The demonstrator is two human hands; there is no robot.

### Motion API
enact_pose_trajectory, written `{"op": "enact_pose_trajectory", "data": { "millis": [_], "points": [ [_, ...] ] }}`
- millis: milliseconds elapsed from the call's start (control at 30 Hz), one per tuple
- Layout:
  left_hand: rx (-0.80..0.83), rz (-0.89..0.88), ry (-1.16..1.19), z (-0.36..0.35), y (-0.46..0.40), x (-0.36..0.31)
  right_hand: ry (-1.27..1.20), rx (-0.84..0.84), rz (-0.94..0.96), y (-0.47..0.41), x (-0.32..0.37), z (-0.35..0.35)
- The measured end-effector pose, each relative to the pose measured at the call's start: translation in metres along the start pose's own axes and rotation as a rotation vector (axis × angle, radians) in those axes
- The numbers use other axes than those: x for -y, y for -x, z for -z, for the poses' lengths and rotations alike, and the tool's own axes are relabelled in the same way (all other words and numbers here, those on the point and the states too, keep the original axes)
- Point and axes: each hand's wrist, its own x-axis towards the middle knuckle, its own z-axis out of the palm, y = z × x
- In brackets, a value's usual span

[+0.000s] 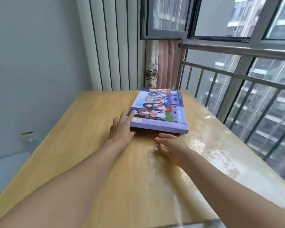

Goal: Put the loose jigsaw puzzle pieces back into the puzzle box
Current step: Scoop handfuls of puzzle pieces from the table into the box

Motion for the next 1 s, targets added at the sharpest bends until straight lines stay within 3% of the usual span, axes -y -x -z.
{"op": "enact_pose_trajectory", "data": {
  "millis": [133, 200, 367, 500, 633, 733, 833, 933, 1000],
  "points": [
    [-0.179, -0.054, 0.15, -0.009, -0.037, -0.007, -0.123, 0.029, 0.134, -0.017, 0.008, -0.002],
    [-0.23, -0.115, 0.255, 0.009, -0.044, -0.016, -0.067, 0.027, 0.299, -0.017, 0.031, -0.005],
    [-0.324, -0.194, 0.551, 0.09, -0.05, -0.047, 0.458, -0.044, 0.825, -0.002, 0.116, -0.017],
    [-0.377, -0.161, 0.673, 0.143, -0.032, -0.062, 1.099, -0.05, 1.195, 0.018, 0.149, -0.027],
    [-0.455, -0.14, 0.644, 0.177, -0.015, -0.071, 1.385, -0.031, 1.168, 0.038, 0.165, -0.036],
    [-0.532, -0.108, 0.618, 0.201, -0.008, -0.082, 1.486, 0.126, 1.163, 0.064, 0.179, -0.031],
    [-0.55, -0.077, 0.645, 0.227, -0.01, -0.095, 1.71, 0.035, 1.242, 0.078, 0.203, -0.026],
    [-0.51, -0.042, 0.714, 0.252, -0.018, -0.11, 1.66, -0.116, 1.432, 0.086, 0.23, -0.032],
    [-0.527, -0.033, 0.743, 0.265, -0.025, -0.114, 1.509, -0.106, 1.544, 0.093, 0.242, -0.04]
  ]
}}
